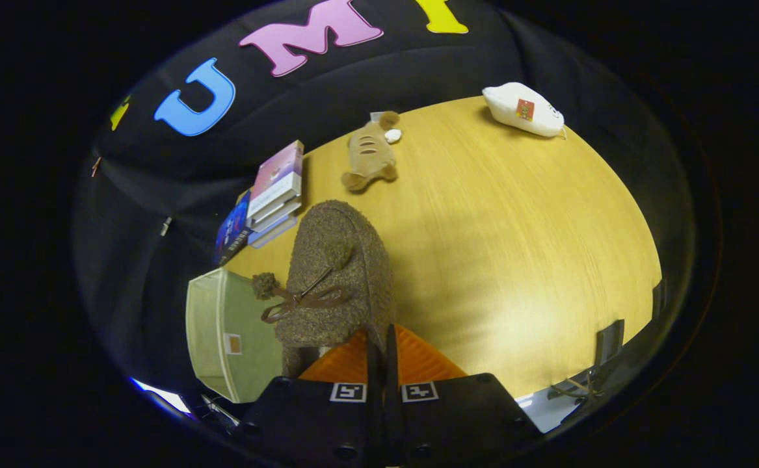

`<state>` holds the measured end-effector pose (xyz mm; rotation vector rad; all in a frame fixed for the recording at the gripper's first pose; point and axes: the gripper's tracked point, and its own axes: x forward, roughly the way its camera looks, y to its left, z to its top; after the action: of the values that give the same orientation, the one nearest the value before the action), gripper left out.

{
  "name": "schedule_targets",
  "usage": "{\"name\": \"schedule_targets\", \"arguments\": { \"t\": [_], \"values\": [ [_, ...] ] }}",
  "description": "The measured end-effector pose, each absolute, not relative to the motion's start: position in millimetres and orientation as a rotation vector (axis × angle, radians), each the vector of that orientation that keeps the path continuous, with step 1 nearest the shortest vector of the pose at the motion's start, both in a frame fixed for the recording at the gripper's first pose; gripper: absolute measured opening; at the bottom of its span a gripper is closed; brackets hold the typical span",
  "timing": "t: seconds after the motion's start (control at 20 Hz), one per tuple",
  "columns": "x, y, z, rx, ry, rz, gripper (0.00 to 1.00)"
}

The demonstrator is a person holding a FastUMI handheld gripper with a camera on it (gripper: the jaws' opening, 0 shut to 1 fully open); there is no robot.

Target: Open the storage box then place both shoes into the box .Put the left shoe in first, then the right shoe, with the right side of both shoes facing outward in a uniform manner.

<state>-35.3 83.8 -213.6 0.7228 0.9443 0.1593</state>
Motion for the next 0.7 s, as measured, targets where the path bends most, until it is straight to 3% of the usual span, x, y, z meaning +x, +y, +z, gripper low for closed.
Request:
{"name": "schedule_targets", "arguments": {
  "t": [0.35,0.7],
  "values": [
    [-38.3,194.2,-132.7,0.805,0.935,0.296,0.05],
    [-40.3,303.7,-127.8,0.764,1.01,0.33,0.05]
  ]
}}
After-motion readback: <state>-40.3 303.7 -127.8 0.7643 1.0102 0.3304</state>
